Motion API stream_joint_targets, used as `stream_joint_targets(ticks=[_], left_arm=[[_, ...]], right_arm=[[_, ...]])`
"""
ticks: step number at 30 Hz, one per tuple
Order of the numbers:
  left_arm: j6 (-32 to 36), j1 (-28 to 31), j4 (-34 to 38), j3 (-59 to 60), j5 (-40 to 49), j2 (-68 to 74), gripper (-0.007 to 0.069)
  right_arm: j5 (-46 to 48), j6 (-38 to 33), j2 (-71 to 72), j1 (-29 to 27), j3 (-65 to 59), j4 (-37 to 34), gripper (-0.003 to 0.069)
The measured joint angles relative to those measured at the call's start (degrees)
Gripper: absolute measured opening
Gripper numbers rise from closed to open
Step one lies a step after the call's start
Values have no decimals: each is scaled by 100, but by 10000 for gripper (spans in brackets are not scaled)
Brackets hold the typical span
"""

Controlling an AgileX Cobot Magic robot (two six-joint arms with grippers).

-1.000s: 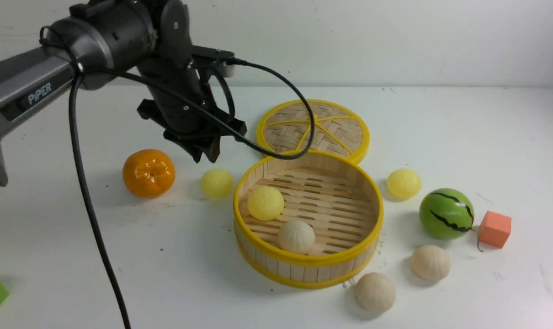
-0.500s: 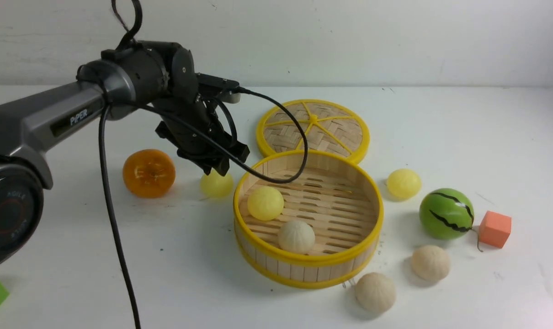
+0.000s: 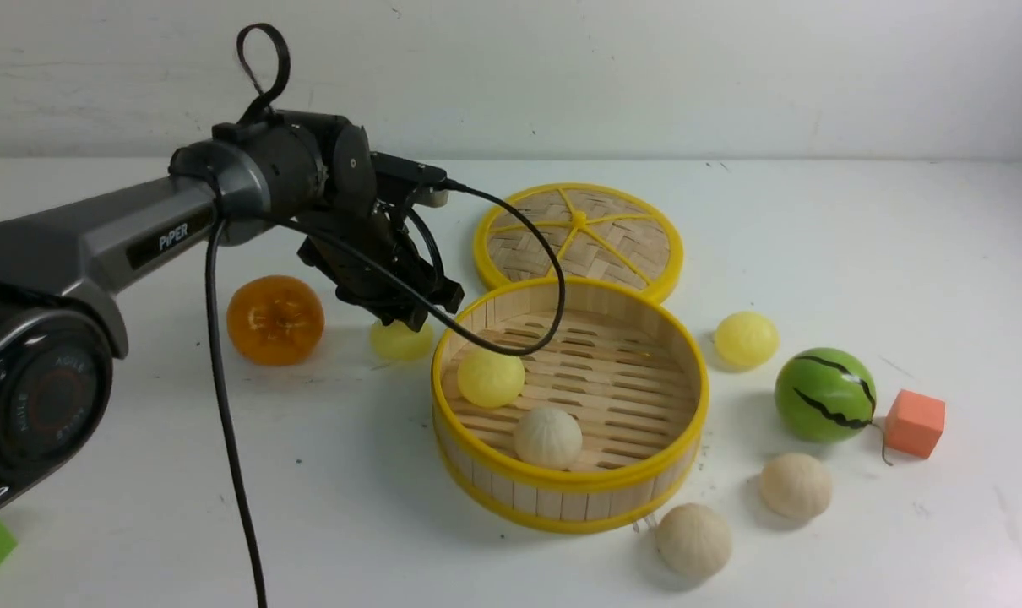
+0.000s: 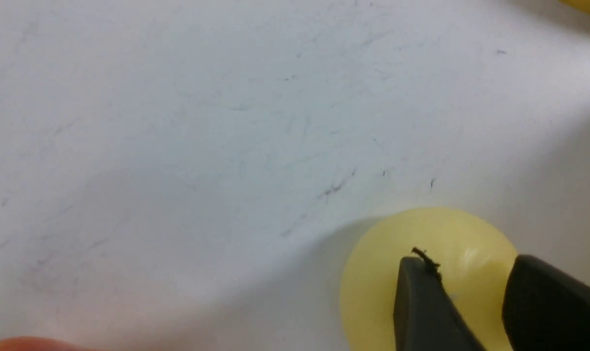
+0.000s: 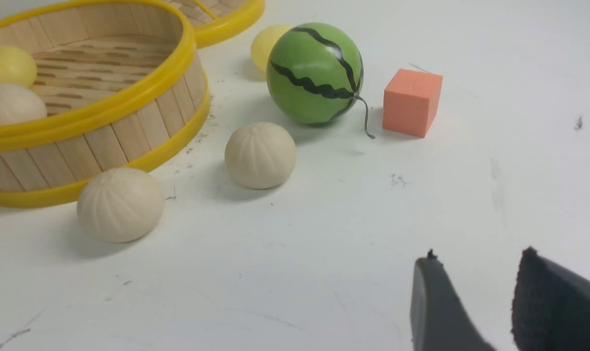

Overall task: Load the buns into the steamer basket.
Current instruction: Use the left arm to grab a steamed stuffed bun, then use the left arm to put the steamed stuffed bun into the steamer

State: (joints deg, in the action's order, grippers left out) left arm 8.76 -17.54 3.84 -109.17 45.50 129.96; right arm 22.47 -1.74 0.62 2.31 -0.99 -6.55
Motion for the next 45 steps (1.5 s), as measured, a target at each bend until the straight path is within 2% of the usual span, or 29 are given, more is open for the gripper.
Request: stream_joint_targets(ticks=[5, 7, 9, 17, 23, 26, 29, 38, 42, 45], left_arm=[[0, 0, 0, 0, 47, 43, 153], [7, 0, -13, 0, 86, 38, 31], [20, 0, -93, -11, 113, 18, -13], [35, -86, -103, -125, 934, -794, -13], [241, -686, 197, -206, 1177, -1376, -13], [297, -1152, 200, -211, 1040, -1255, -13], [245, -1382, 19, -211, 668, -992, -13], [17, -1396, -550, -211, -305, -319, -12], [-106, -1396, -743, -211, -453, -161, 21], [-239, -1396, -839, -211, -430, -145, 125]], right_arm=[[0, 0, 0, 0, 0, 0, 241], [0, 0, 0, 0, 0, 0, 241], [0, 0, 0, 0, 0, 0, 241], [0, 0, 0, 0, 0, 0, 241], [0, 0, 0, 0, 0, 0, 241], [0, 0, 0, 0, 0, 0, 241], [0, 0, 0, 0, 0, 0, 241], [0, 0, 0, 0, 0, 0, 241], [0, 0, 0, 0, 0, 0, 241], [0, 0, 0, 0, 0, 0, 241]])
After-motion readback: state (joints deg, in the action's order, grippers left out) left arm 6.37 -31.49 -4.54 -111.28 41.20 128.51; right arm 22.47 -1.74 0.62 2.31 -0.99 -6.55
